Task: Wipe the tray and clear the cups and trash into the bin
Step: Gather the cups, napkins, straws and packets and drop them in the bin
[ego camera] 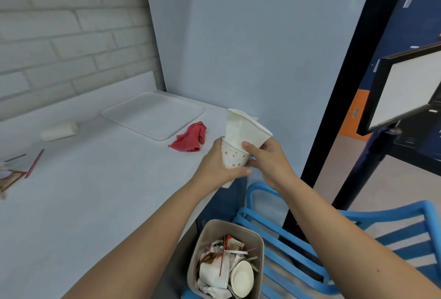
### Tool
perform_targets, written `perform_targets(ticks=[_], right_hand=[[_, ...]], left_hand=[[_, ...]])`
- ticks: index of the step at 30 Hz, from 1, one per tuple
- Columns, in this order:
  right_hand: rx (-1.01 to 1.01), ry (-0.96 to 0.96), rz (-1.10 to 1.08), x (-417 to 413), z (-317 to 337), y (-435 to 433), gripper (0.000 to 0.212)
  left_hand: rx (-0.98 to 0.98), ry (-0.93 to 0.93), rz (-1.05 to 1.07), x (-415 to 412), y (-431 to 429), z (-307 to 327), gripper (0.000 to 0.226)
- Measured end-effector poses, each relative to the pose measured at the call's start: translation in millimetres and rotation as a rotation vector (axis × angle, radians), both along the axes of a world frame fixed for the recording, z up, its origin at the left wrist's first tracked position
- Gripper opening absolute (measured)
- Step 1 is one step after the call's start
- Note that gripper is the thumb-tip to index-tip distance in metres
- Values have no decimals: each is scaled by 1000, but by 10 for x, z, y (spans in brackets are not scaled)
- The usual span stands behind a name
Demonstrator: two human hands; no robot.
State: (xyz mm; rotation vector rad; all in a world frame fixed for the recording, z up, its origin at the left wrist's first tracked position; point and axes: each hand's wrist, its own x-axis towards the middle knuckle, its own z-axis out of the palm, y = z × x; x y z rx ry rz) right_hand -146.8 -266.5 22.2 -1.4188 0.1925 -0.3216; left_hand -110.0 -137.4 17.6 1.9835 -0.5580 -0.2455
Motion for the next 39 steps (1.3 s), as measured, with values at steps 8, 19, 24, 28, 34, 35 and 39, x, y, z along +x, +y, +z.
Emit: perform_targets(ticks=[8, 19, 24, 28, 34, 35, 39], right_hand=[[-273, 101, 86, -42, 118, -189, 25], [-719, -100, 193, -40, 23, -137, 39], [-523, -62, 169, -72, -113, -139, 27], [-413, -43, 203, -94, -253, -132, 23], [-664, 68, 288, -165, -581, -12, 17], [-652, 125, 320, -193, -632, -16, 20], [-540, 364, 544, -347, -680, -58, 51]], left_hand=[[31, -40, 122, -79, 51, -239, 66], [32, -16, 138, -183, 11, -430, 66], [76, 1, 145, -251, -8, -474, 70], [116, -8, 149, -254, -20, -479, 67], [158, -59, 112, -283, -8, -721, 32], [174, -41, 108, -291, 9, -785, 33], [234, 3, 49, -310, 67, -1024, 58]])
